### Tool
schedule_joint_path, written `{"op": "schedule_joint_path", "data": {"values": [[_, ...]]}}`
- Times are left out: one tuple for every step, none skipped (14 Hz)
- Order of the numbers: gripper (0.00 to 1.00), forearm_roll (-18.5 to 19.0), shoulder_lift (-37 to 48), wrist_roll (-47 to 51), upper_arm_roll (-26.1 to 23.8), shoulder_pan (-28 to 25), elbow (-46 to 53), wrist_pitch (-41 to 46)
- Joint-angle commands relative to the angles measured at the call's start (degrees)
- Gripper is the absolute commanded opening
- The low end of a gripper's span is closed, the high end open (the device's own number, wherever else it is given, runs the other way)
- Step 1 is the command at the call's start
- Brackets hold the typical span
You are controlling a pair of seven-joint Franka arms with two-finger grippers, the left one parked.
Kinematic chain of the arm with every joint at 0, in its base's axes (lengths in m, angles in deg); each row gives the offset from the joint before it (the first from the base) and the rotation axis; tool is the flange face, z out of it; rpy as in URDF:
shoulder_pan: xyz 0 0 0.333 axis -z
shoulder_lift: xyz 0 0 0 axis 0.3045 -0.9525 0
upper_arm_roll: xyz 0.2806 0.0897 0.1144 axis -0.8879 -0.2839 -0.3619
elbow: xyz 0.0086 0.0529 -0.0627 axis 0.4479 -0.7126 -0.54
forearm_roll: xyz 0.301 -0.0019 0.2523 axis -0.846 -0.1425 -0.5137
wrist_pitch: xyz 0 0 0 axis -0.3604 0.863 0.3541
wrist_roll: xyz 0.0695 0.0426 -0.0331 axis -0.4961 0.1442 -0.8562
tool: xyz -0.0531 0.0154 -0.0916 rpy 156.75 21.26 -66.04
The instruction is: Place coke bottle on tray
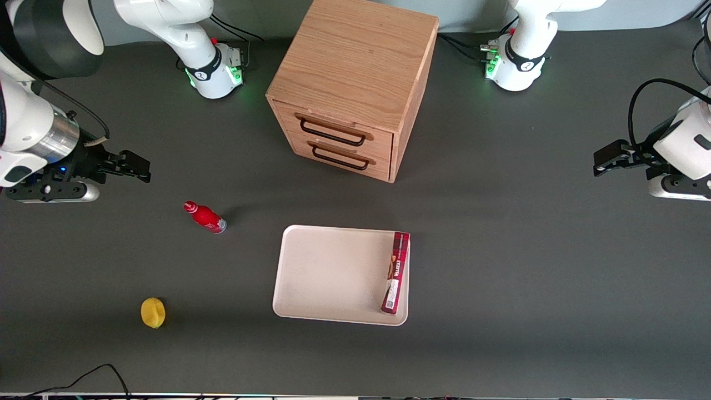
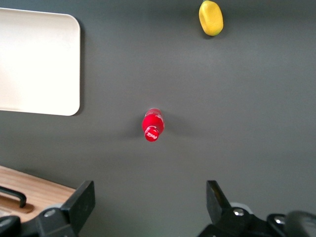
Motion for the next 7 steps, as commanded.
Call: {"op": "schedule_joint_path", "data": {"values": [[1.0,-1.8,-1.8,-1.6,0.6,0.1,2.6,1.5],[1.0,-1.9,-1.8,-1.8,0.5,0.4,2.8,1.5],[1.0,-1.9,-2.0,-1.8,0.5,0.5,3.2,1.6],[1.0,-1.8,-2.0,-1.8,0.5,0.5,3.0,1.6],[1.0,-1.8,-2.0,-1.4,0.5,0.6,2.6,1.9],[1.0,-1.8,-2.2,-1.1,0.5,0.6,1.6,1.9],[1.0,-1.9,-2.5,-1.1,0.4,0.6,-0.6,1.1]]}}
